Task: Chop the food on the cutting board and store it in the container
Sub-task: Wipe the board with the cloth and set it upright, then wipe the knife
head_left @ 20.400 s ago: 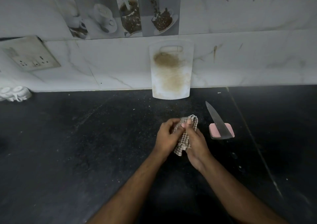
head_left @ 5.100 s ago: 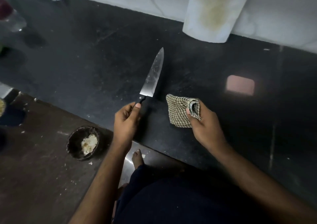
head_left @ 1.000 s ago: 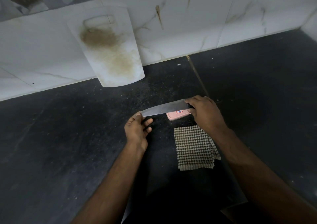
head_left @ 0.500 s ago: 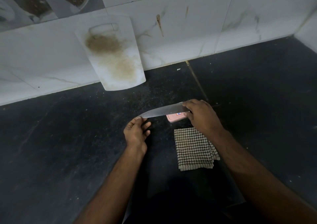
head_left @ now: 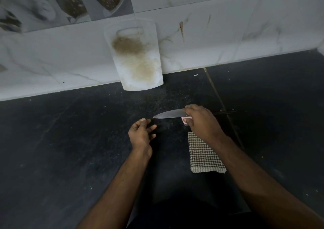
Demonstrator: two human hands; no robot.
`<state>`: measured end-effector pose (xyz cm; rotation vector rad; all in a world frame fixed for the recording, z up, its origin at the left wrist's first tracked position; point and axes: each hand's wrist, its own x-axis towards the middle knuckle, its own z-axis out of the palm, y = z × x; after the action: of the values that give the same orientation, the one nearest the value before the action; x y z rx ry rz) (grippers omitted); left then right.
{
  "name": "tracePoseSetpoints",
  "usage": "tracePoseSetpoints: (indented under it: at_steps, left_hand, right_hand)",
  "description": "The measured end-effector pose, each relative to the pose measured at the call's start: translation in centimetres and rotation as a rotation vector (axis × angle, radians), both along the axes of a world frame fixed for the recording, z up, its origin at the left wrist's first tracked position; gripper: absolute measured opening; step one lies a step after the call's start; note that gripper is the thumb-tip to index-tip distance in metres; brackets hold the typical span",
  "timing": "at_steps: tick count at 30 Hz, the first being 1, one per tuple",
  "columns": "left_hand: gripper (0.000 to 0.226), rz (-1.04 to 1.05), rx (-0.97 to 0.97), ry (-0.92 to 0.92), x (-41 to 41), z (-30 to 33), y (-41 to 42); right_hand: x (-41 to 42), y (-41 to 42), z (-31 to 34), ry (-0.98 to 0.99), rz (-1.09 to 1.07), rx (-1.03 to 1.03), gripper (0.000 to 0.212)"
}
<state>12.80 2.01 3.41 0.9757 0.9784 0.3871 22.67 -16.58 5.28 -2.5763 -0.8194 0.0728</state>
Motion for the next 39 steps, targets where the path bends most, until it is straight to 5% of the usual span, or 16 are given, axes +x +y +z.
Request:
tracePoseSetpoints:
  at_steps: [16, 30, 39]
  left_hand:
    - [0.019, 0.025, 0.129, -0.026, 1.9, 1.3, 6.6]
    - [0.02, 0.133, 0.377, -0.059, 13.1, 0.7, 12.1]
    - [0.082, -0.138, 0.561, -0.016, 16.4, 2.8, 16.1]
  right_hand:
    - [1.8, 10.0, 0.0, 0.042, 0.124, 0.022, 0.045]
    - [10.4, 16.9, -0.8, 0.122, -0.059, 0.292, 0.052]
    - [13.0, 18.5, 1.6, 0.309, -0.309, 0.565, 0.086]
